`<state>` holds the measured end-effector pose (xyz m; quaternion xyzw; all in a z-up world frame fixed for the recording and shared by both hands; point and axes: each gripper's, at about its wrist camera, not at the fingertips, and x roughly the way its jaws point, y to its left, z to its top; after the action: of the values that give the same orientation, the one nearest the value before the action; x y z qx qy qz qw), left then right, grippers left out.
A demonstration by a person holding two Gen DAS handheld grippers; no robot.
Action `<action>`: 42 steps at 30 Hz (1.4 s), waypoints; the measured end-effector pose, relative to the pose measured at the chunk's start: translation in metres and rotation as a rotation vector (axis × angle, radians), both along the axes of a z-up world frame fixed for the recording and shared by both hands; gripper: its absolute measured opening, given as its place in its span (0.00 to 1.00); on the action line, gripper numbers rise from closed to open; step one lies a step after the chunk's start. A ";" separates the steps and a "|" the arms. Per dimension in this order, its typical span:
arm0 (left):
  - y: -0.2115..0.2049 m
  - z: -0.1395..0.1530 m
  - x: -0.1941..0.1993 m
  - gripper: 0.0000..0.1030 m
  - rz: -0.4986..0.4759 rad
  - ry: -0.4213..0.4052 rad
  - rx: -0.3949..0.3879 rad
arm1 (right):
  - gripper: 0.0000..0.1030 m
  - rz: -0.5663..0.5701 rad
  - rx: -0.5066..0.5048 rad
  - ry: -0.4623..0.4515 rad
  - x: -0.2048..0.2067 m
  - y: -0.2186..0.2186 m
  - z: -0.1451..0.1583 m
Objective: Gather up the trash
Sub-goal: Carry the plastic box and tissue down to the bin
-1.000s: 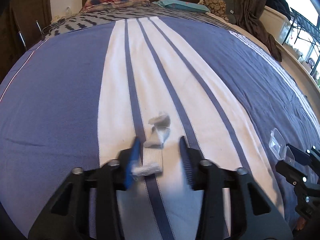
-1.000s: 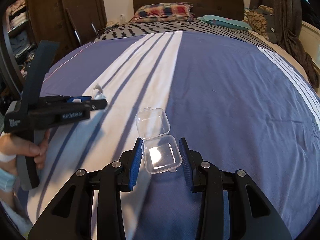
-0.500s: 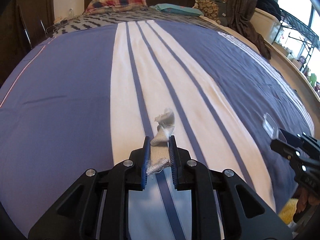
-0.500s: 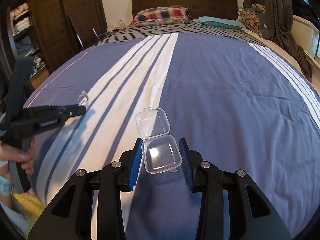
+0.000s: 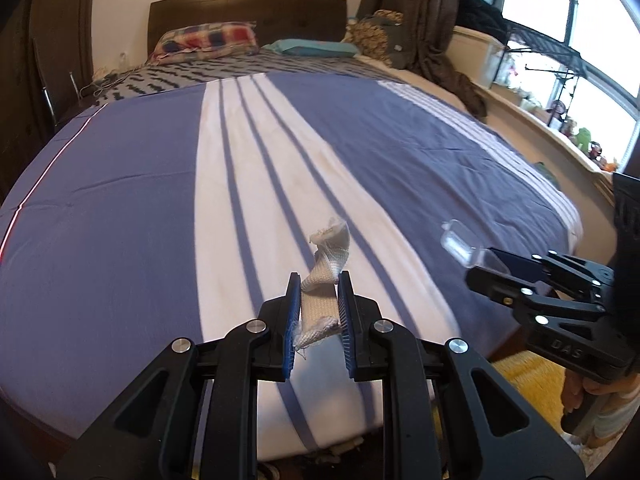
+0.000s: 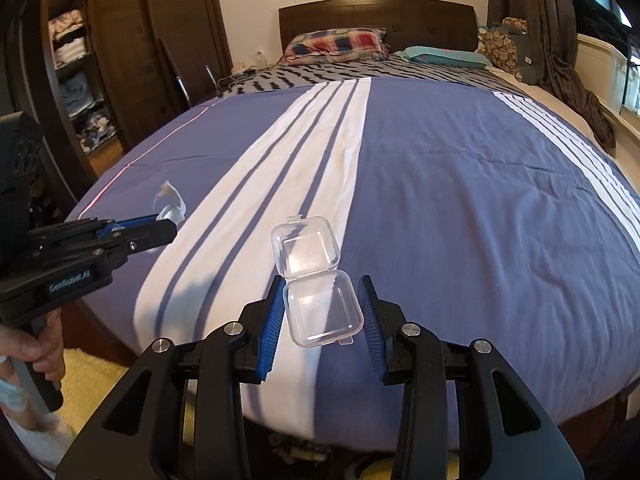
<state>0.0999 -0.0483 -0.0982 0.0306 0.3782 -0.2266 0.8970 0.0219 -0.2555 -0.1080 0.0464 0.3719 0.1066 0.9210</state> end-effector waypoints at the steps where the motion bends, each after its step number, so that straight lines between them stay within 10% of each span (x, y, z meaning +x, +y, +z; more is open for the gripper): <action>1: 0.000 0.000 -0.009 0.17 -0.006 -0.004 -0.004 | 0.37 0.000 0.005 -0.001 -0.006 0.001 0.000; 20: 0.029 -0.073 -0.099 0.17 0.040 0.109 -0.015 | 0.37 0.014 0.021 0.116 -0.079 0.032 -0.057; 42: 0.007 -0.205 -0.119 0.17 -0.020 0.434 0.069 | 0.37 0.053 -0.004 0.388 -0.083 0.049 -0.156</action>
<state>-0.0191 -0.0414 -0.3027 0.0158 0.5696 -0.2238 0.7907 -0.0606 -0.2070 -0.2641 0.0546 0.5437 0.1192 0.8290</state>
